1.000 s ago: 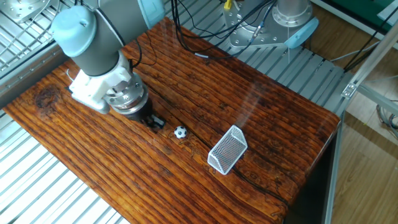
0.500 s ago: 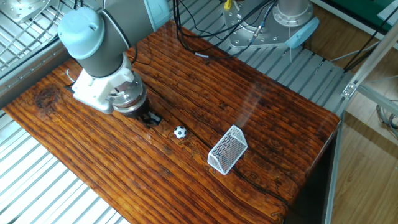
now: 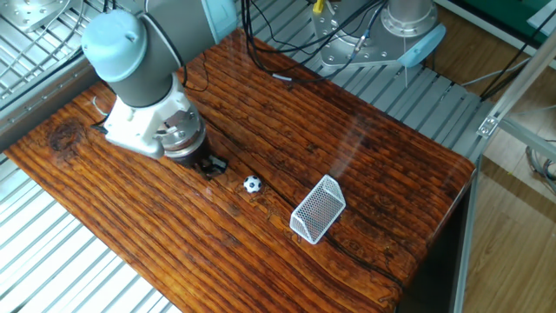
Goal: Push the soccer ball into the goal
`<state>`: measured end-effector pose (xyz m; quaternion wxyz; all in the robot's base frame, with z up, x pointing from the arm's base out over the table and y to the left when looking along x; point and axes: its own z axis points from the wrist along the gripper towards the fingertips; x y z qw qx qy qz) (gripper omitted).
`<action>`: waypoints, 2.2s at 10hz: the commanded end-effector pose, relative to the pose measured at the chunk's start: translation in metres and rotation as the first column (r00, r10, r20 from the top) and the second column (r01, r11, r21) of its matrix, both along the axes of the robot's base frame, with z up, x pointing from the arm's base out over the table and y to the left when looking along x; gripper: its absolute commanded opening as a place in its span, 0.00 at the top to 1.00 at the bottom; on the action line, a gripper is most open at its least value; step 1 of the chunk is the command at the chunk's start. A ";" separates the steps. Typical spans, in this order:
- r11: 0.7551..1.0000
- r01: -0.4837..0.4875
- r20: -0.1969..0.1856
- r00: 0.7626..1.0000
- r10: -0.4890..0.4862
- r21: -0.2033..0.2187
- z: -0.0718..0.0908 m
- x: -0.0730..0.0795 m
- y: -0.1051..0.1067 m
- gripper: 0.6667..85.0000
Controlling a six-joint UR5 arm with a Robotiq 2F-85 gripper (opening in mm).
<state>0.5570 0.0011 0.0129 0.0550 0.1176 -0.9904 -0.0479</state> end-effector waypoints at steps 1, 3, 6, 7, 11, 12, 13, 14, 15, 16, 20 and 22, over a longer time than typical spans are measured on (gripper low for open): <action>0.997 0.080 -0.012 0.997 -0.080 0.014 0.008 -0.009 0.021 1.00; 0.994 0.105 -0.017 0.994 -0.105 0.022 0.014 -0.014 0.044 1.00; 0.995 0.096 -0.001 0.995 -0.096 -0.021 -0.001 -0.022 0.045 1.00; 0.995 0.094 -0.002 0.996 -0.094 -0.021 -0.001 -0.023 0.045 1.00; 0.992 0.121 -0.028 0.992 -0.121 0.024 -0.002 -0.030 0.062 1.00; 0.986 0.159 -0.069 0.986 -0.155 0.055 0.000 -0.038 0.073 1.00; 0.968 0.230 -0.136 0.967 -0.216 0.097 0.005 -0.048 0.091 1.00; 0.935 0.326 -0.190 0.935 -0.298 0.141 0.011 -0.050 0.114 1.00; 0.878 0.439 -0.264 0.884 -0.385 0.192 0.023 -0.050 0.143 1.00; 0.852 0.481 -0.305 0.859 -0.411 0.205 0.032 -0.051 0.153 1.00; 0.913 0.390 -0.263 0.900 -0.349 0.122 0.027 -0.056 0.122 1.00; 0.926 0.365 -0.244 0.911 -0.333 0.100 0.024 -0.056 0.113 1.00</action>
